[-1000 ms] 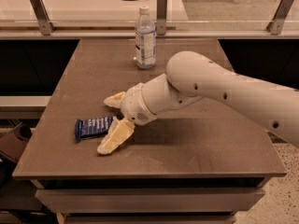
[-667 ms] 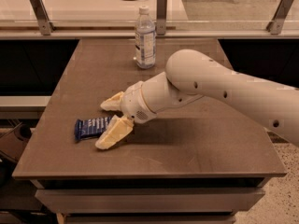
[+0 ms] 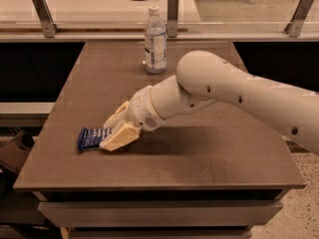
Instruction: Pick rxbar blueberry
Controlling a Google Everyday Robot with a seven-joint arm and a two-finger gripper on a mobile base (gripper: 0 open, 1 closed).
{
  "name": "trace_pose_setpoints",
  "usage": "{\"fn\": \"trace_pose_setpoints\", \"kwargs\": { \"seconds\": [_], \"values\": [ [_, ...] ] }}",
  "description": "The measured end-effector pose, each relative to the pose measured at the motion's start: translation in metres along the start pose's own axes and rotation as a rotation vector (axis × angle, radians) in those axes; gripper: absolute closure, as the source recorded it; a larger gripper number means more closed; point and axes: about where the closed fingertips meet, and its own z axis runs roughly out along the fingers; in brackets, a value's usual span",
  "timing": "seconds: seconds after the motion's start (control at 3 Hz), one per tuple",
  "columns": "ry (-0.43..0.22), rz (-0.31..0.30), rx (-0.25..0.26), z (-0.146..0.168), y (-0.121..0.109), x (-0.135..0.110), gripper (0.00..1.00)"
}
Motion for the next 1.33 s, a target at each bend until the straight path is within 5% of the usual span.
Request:
{"fn": "trace_pose_setpoints", "kwargs": {
  "seconds": [0.33,1.33],
  "values": [
    [0.0,-0.001,-0.001,0.0,0.0,0.0,1.0],
    [-0.098,-0.16,-0.062,-0.046,-0.007,-0.04,1.0]
  ]
}}
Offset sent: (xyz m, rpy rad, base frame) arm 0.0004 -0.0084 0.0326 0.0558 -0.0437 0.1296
